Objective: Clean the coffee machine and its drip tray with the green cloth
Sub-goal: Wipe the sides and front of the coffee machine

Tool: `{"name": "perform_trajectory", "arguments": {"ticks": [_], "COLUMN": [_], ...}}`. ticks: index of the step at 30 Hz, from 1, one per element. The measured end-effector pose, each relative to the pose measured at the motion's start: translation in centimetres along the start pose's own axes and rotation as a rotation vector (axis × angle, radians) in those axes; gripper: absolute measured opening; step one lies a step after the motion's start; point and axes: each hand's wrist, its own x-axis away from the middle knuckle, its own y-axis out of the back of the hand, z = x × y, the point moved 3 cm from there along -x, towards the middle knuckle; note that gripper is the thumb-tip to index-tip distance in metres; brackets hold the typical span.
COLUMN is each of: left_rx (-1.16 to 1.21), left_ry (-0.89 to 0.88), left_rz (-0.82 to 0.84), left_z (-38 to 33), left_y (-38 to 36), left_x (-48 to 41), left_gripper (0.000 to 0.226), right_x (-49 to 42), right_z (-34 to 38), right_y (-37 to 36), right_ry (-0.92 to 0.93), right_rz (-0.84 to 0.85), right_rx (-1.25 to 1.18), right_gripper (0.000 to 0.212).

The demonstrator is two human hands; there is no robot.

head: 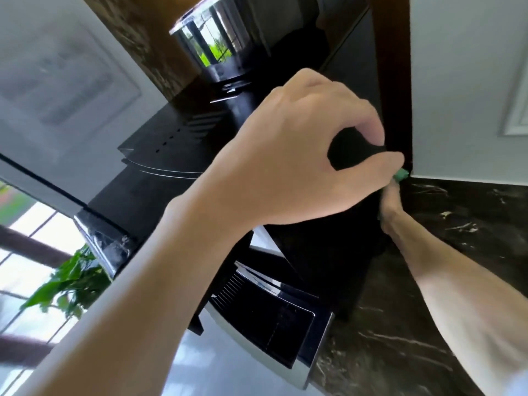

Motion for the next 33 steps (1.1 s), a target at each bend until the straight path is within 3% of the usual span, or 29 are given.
{"name": "perform_trajectory", "arguments": {"ticks": [3,7,12,16,19,23,27,33], "left_rx": [-0.013,0.008,0.054,0.071,0.065,0.060,0.060,0.049], "left_ry": [0.014,0.024,0.005,-0.025,-0.046,-0.061,-0.059,-0.025], "left_rz": [0.010,-0.007,0.000,0.009,0.024,0.011,0.023,-0.023], "left_z": [0.0,0.1,0.2,0.2,0.1,0.0,-0.1,0.1], "left_y": [-0.1,0.1,0.1,0.2,0.2,0.1,0.2,-0.2], "left_x": [-0.1,-0.1,-0.1,-0.1,-0.2,-0.1,-0.1,0.1], "left_gripper": [0.025,0.025,0.026,0.029,0.032,0.036,0.037,0.034], "right_x": [-1.0,2.0,11.3,19.3,26.5,31.1,29.0,15.2], "right_z": [0.0,-4.3,-9.6,-13.1,-11.0,-8.7,-6.0,0.4], "right_y": [0.2,0.3,0.2,-0.2,-0.9,-1.5,-1.3,-0.6], "right_ry": [-0.003,0.077,0.108,0.027,0.041,0.049,0.117,0.114], "right_rz": [0.052,-0.014,0.062,0.127,0.119,0.152,0.142,0.011], "right_rx": [-0.017,-0.014,-0.018,-0.023,-0.039,-0.067,0.036,0.130], "right_gripper": [0.064,0.071,0.067,0.074,0.081,0.065,0.075,0.091]}}
